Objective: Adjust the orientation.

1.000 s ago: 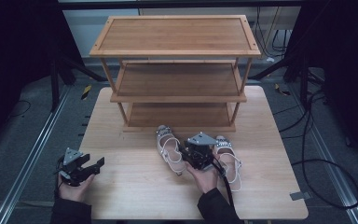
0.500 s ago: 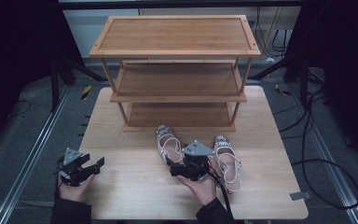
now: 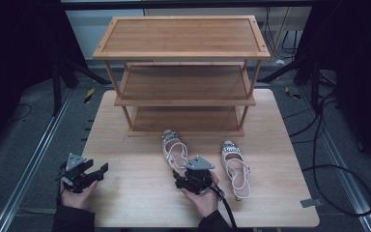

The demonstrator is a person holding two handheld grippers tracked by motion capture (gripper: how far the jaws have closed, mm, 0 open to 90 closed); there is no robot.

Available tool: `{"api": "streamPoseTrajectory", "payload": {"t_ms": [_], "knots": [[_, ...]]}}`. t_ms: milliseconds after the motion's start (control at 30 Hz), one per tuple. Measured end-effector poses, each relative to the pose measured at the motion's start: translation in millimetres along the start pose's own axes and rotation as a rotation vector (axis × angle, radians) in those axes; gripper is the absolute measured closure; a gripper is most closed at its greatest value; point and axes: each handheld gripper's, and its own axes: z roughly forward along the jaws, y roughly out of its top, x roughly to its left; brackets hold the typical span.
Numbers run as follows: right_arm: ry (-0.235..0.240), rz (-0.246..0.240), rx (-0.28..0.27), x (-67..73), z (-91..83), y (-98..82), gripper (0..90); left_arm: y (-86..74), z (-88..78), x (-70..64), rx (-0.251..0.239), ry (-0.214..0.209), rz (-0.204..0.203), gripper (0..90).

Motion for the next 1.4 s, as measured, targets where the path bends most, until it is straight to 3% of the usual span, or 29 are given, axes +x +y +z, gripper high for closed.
{"api": "streamPoseTrajectory", "payload": {"t_ms": [400, 567, 767, 900, 1100, 1400], "knots": [[0.016, 0.005, 0.025, -20.7, -9.6, -0.5, 39.3, 0.0, 0.0, -0.3, 0.000, -0.001, 0.001, 33.6], [-0.016, 0.032, 0.011, -20.6, -4.8, 0.3, 20.9, -0.1, 0.7, -0.8, 0.001, -0.002, 0.003, 33.6], [-0.011, 0.051, 0.030, -19.4, 12.0, 1.1, 17.2, -0.1, 0.5, -0.1, 0.000, -0.002, 0.004, 33.6], [-0.017, 0.049, 0.015, -19.5, 20.2, 0.3, 19.3, -0.1, 0.8, 0.1, 0.000, -0.003, 0.005, 33.6], [0.010, 0.050, 0.007, -20.9, 24.7, 0.0, 33.0, -0.1, 1.0, 0.3, 0.001, -0.003, 0.003, 33.7], [0.014, 0.049, -0.009, -20.2, 22.8, 0.0, 36.2, -0.2, 1.0, 0.9, 0.002, -0.001, 0.001, 33.7]]}}
